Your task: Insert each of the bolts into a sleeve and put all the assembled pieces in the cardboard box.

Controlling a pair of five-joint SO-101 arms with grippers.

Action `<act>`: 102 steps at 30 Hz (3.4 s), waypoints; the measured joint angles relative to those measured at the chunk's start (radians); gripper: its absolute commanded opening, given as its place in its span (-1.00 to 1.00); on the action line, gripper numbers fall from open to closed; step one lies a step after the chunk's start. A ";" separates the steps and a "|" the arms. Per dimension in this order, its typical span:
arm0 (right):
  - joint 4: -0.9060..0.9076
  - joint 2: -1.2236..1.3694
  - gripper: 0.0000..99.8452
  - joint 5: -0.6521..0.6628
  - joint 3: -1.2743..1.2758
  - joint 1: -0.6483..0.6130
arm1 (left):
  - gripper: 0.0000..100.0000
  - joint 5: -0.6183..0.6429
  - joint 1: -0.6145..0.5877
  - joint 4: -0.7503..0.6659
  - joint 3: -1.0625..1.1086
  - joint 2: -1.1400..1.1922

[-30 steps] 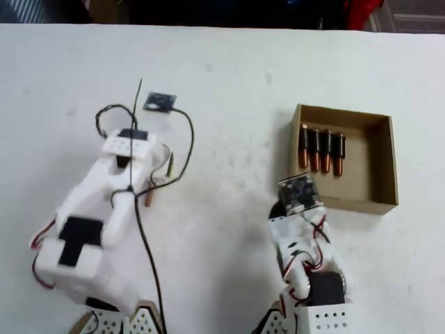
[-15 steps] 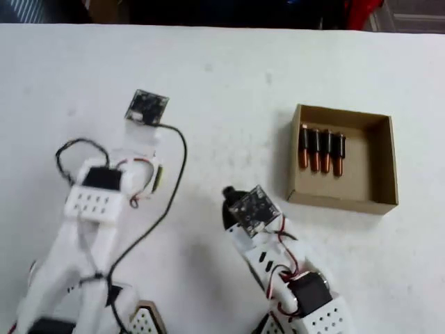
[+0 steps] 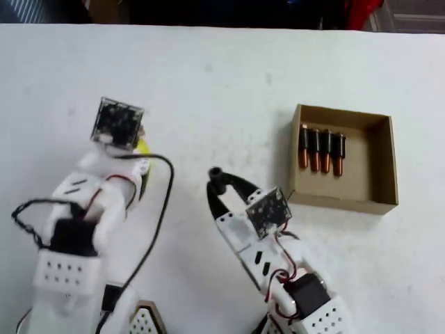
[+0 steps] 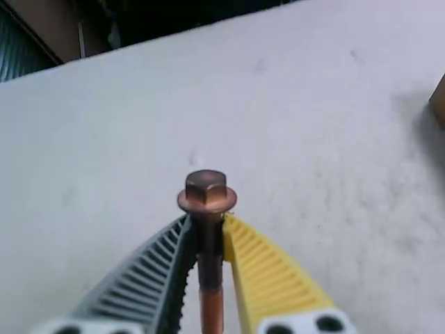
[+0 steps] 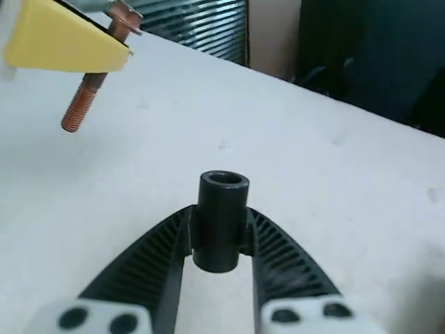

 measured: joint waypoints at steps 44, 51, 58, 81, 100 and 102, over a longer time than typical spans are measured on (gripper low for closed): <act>-0.318 0.002 -0.97 -0.003 0.106 -0.094 | -0.96 0.304 0.287 -0.318 0.000 -0.342; -0.310 0.002 -0.97 -0.003 0.106 -0.094 | -0.96 0.374 0.347 -0.330 0.060 -0.342; -0.310 0.002 -0.97 -0.003 0.106 -0.094 | -0.96 0.376 0.350 -0.330 0.107 -0.342; -0.310 0.002 -0.97 -0.003 0.106 -0.094 | -0.96 0.384 0.416 -0.330 0.114 -0.342; -0.308 0.003 -0.97 -0.003 0.106 -0.091 | -0.96 0.374 0.382 -0.331 0.158 -0.342; -0.308 0.003 -0.97 -0.003 0.106 -0.091 | -0.96 0.374 0.381 -0.331 0.158 -0.342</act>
